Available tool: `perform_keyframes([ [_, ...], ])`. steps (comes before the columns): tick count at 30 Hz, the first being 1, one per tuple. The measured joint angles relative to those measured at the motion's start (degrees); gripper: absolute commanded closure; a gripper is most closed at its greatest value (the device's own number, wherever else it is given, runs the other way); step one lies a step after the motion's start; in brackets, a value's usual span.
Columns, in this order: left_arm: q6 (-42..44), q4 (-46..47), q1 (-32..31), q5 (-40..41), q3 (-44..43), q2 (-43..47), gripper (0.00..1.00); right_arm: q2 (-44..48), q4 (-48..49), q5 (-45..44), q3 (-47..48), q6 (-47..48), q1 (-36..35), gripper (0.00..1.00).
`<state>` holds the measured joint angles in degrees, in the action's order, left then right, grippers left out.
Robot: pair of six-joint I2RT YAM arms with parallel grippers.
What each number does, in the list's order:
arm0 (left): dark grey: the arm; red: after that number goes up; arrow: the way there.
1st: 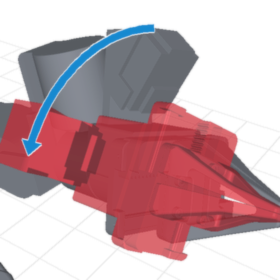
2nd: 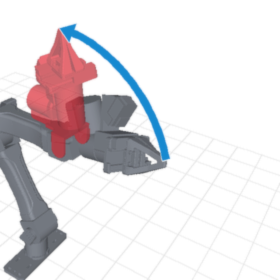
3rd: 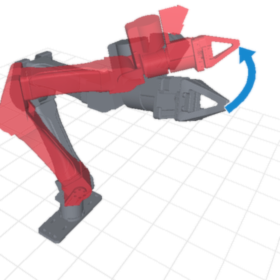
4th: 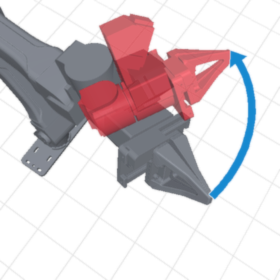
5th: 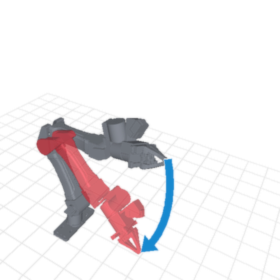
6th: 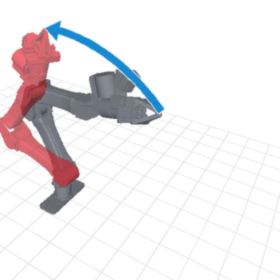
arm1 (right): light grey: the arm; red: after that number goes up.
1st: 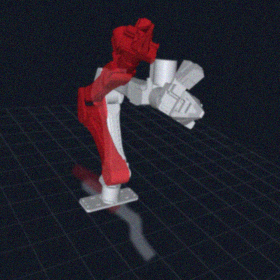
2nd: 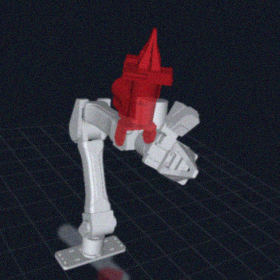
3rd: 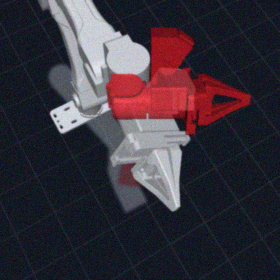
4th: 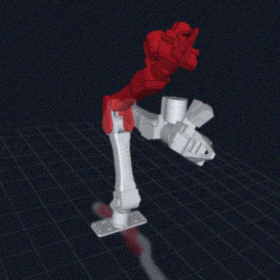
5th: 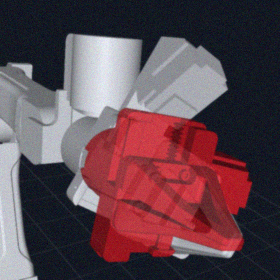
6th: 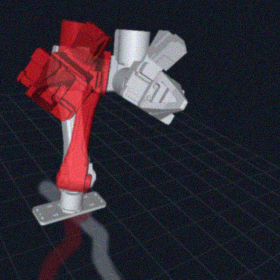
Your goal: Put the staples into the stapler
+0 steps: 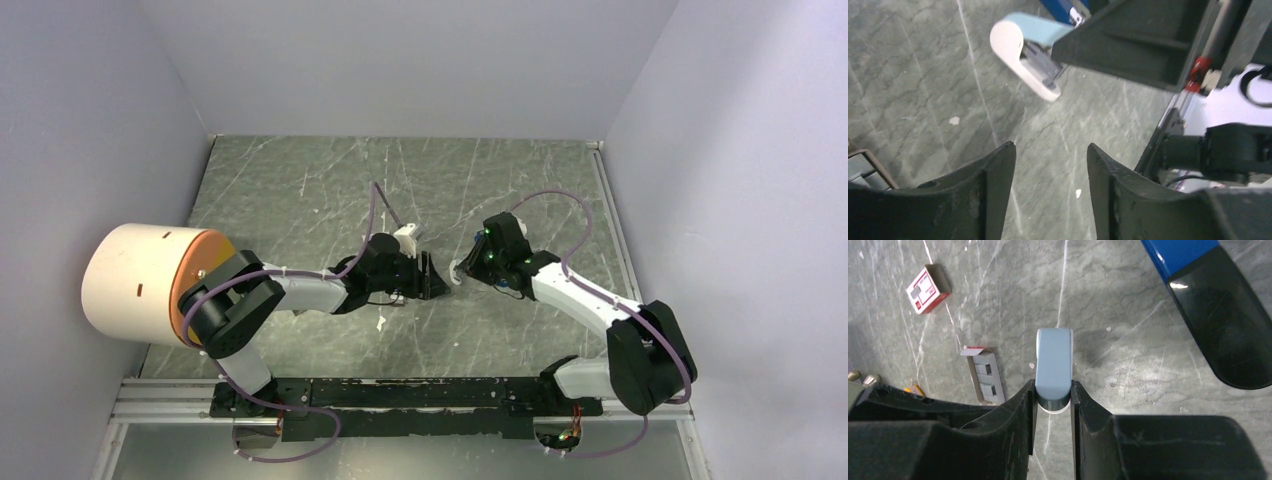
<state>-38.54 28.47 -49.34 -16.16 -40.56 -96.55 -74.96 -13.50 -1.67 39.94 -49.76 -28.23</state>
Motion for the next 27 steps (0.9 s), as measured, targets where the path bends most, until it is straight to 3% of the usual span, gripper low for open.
perform_keyframes([
  [3,-3.72,2.25,0.0,0.7,0.02,-0.02,0.36,0.59,0.04,1.57,-0.74,-0.57,0.04,0.76],
  [11,-9.42,5.29,0.0,2.23,0.0,-2.99,0.48,2.86,0.31,4.79,-1.42,-1.88,0.04,0.76],
  [24,-12.98,8.79,0.0,2.49,-0.2,-6.97,0.33,3.08,0.76,6.38,-2.16,-2.03,0.13,0.76],
  [27,-13.38,11.21,0.0,2.49,0.33,-6.95,0.34,3.21,0.81,6.6,-2.16,-2.05,0.13,0.76],
])
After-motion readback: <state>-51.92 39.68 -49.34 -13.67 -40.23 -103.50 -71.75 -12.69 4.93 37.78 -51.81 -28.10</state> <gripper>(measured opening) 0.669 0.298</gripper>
